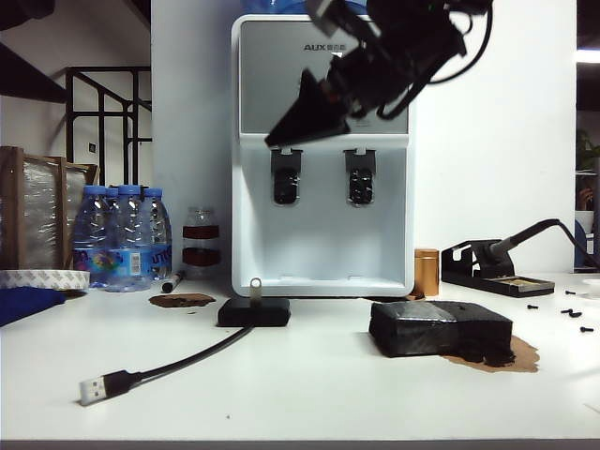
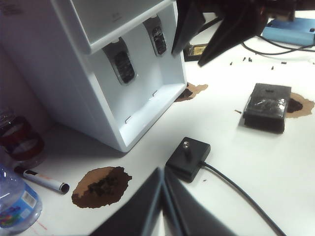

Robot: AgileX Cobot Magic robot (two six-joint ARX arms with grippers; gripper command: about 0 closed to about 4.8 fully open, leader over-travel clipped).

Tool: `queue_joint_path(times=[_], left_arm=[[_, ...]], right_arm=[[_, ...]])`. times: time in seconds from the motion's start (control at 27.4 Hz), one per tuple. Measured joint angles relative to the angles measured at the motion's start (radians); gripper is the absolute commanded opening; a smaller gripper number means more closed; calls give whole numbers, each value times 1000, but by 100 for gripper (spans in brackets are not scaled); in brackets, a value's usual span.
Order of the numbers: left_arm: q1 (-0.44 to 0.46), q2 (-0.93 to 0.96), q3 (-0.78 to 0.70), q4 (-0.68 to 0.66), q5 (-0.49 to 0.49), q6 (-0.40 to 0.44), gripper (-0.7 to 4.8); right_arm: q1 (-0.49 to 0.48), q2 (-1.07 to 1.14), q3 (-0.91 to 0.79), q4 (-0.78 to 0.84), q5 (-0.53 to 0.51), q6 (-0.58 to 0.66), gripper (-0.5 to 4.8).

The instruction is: Take the USB flash drive out of the black sponge and insert it into the slot on top of the black USB adpator box.

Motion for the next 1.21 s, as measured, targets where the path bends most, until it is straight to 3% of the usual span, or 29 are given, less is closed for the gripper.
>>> queue_joint_path(times=[0.15, 0.58, 0.91, 1.21], left_arm=[[0, -4, 0, 0, -1, -22, -5], [0, -109, 0, 30, 15, -165, -5], [0, -283, 0, 37, 16, -307, -5], [0, -498, 1, 41, 19, -429, -5]], right_arm=[[0, -45, 0, -32, 0, 0, 193], [0, -176, 0, -118, 21, 0, 1], [0, -280, -1, -159, 128, 13, -2], [0, -367, -1, -159, 167, 163, -2]])
